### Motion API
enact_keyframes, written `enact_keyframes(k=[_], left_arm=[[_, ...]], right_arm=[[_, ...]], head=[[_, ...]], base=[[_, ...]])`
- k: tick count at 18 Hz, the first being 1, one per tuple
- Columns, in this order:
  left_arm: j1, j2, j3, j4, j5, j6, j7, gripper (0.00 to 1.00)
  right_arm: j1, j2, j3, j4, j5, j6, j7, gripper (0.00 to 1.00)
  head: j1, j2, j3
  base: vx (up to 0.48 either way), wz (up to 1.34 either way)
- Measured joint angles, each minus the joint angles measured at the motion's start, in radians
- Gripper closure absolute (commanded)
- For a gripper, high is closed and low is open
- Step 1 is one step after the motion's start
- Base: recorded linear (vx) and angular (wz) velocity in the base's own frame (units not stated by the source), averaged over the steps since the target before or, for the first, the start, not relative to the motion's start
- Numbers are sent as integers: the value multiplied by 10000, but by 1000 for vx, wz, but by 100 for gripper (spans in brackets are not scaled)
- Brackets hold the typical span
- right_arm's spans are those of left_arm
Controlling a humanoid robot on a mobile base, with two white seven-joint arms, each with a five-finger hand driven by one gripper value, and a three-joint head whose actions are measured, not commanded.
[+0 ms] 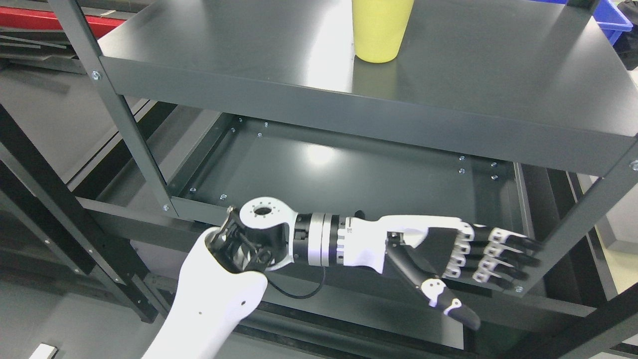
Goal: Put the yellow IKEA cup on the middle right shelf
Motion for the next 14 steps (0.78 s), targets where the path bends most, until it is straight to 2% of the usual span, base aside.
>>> enact_keyframes(k=[4,6,8,12,14], left_arm=[[984,-1,967,968,-1974,-3325,293,2],[1243,-2,1687,1406,-2799,-4476,619,1],[1436,-1,2538,1801,-3649,-5097,1546,1],[1951,-2,3638,2185,-4741,-5884,4271,1],[2309,-2,4067,2260,-5085,-6048,4997,1]], right_arm=[[0,0,0,0,0,0,1,1],[1,0,0,0,0,0,2,1],[1,0,0,1,0,0,19,1],[2,0,0,1,0,0,31,1],[2,0,0,1,0,0,31,1]], head=[[0,0,0],[0,0,0],[0,0,0],[0,0,0],[0,0,0]], base=[[-3,0],[-15,0],[-22,-3],[-29,-13],[-22,-1]])
